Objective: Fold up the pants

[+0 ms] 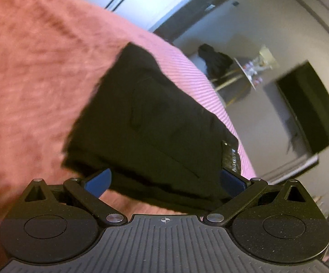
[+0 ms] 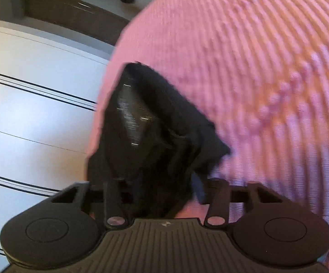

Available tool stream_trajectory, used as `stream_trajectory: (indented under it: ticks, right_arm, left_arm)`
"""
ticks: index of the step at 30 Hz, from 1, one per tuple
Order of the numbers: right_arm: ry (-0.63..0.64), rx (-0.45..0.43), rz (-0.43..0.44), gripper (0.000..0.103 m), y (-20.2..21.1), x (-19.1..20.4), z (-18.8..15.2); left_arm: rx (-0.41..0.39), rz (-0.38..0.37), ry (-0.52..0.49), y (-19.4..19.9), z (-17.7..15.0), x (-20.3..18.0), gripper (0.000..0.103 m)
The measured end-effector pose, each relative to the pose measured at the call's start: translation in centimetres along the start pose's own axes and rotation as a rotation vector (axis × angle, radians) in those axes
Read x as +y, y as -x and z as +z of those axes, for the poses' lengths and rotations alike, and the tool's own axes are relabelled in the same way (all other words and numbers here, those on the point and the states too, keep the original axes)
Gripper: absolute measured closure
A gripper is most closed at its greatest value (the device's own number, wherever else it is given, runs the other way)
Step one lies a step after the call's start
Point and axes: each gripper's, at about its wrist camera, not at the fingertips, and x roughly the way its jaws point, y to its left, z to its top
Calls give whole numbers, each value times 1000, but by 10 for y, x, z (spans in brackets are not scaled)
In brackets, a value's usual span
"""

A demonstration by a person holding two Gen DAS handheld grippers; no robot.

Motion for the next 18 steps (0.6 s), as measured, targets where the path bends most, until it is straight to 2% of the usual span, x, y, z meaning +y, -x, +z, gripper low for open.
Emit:
stream_trajectory:
  ticks: [2,4,6,8,9,10,11,13,14,16,18]
  right_arm:
    - [-8,-6,11,58,-6,0,-1]
    - [-76,3,55,44,-19,-8,-1]
    - [-159,11,86,36,-37,-21,3]
    - [-194,2,87,35,-47,-23,4]
    - [-189,-2,74,40,-43,-18,2]
    - [-169,-7,37,58,-44,-12,3]
    - [-120,-4,0,60,-45,-4,4]
    - [-14,-16,-45,66,-42,12,2]
    - [68,-28,-80,68,-40,24,-1]
    - [228,-69,-142,71,-38,52,-10]
    - [289,-111,-138,71,-32,65,-17]
  left_arm:
    - [3,-17,73,-1,-2,12,0]
    - [-4,-33,129,-8,-1,20,0]
    - [-6,-38,174,-17,0,27,0]
    - [-35,-73,219,-22,3,30,0]
    - [-51,-77,236,-24,5,33,0]
    - [-66,-82,253,-26,7,36,2]
    - [-77,-80,268,-28,7,37,4]
    - [-88,-70,310,-31,7,45,21]
    - [-93,-63,314,-32,7,47,23]
    - [-102,-54,290,-30,7,47,33]
    - [-124,-45,253,-23,9,44,42]
